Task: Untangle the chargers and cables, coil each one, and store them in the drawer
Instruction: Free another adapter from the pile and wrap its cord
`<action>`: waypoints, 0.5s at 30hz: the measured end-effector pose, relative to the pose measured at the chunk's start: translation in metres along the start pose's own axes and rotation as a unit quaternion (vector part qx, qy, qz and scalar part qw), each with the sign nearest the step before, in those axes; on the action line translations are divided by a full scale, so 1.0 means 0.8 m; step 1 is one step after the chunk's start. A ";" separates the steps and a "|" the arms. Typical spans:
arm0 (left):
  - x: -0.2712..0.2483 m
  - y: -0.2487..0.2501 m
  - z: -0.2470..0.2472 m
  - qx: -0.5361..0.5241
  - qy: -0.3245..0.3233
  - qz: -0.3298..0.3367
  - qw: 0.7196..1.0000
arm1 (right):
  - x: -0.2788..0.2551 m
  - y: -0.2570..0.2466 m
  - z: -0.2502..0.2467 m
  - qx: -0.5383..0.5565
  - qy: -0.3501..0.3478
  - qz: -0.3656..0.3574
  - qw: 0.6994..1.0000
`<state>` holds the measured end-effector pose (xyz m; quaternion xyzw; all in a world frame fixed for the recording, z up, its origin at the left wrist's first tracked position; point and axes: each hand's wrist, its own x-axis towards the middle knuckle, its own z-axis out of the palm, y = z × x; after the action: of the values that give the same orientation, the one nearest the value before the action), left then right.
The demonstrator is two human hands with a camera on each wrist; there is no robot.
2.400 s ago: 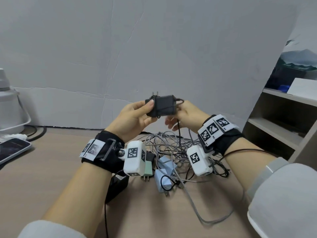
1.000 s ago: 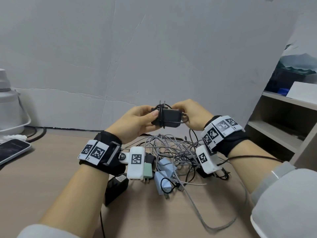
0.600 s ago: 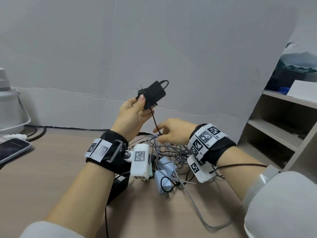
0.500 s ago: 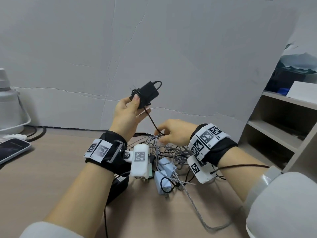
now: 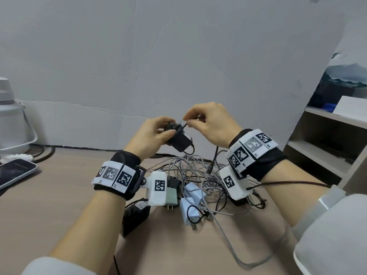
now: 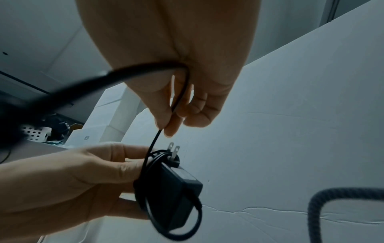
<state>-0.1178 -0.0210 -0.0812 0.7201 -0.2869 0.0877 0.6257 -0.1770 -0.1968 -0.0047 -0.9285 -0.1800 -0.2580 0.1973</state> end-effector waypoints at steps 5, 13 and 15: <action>-0.006 0.004 -0.005 0.012 -0.078 0.025 0.997 | 0.005 0.018 -0.002 0.057 0.000 0.043 0.997; -0.010 -0.002 -0.008 -0.194 -0.139 0.004 0.971 | -0.008 0.038 0.007 0.081 -0.053 0.110 0.989; -0.011 0.004 -0.006 -0.274 -0.160 0.004 0.948 | -0.013 0.039 0.012 0.096 -0.088 0.127 0.983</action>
<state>-0.1253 -0.0139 -0.0820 0.5245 -0.3987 -0.1084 0.7445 -0.1677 -0.2218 -0.0265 -0.9397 -0.1013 -0.1293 0.2999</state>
